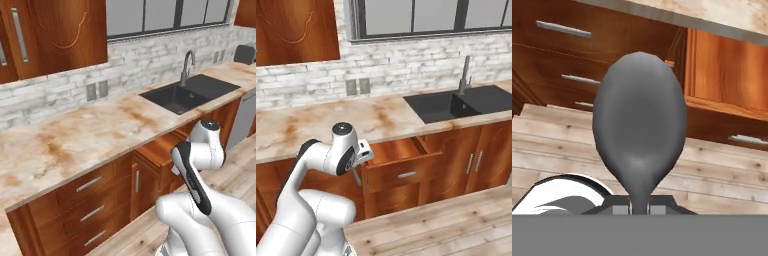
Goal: Organize the utensils by type. Pick up the wooden spoons from the counter and place them in the open cabinet. Then pick up the metallic utensils from the counter and place them in the open drawer.
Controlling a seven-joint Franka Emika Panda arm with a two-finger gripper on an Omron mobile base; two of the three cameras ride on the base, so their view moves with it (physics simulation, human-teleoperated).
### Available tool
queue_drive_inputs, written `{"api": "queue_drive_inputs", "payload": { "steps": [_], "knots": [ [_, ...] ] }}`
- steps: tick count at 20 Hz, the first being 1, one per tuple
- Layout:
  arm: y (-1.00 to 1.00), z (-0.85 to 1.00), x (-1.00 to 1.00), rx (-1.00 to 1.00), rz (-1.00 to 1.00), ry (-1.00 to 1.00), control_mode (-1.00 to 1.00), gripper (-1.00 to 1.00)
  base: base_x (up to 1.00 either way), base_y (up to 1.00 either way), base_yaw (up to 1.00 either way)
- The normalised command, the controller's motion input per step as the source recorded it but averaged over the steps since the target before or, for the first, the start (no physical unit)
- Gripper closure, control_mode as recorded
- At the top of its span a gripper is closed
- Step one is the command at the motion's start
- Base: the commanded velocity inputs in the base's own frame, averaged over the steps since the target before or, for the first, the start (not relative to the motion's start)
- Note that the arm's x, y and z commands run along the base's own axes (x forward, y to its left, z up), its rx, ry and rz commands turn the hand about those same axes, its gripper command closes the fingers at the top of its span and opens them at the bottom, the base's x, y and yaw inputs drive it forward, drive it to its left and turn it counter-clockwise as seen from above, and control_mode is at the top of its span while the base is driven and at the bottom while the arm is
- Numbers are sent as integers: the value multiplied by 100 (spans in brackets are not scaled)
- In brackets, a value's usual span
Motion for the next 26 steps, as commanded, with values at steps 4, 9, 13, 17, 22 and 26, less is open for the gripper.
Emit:
{"api": "queue_drive_inputs", "payload": {
  "steps": [4, 9, 13, 17, 22, 26],
  "knots": [
    [0, 0, 0, 0, 0, 0, 100, 100, 59, 52, -28],
    [0, 0, 0, 0, 0, 0, 100, 100, 71, 40, -49],
    [0, 0, 0, 0, 0, 0, 100, 100, 17, 28, -63],
    [0, 0, 0, 0, 0, 0, 100, 100, 25, 27, -58],
    [0, 0, 0, 0, 0, 0, 100, 100, 27, 48, -26],
    [0, 0, 0, 0, 0, 0, 100, 100, 1, 33, -22]
  ]
}}
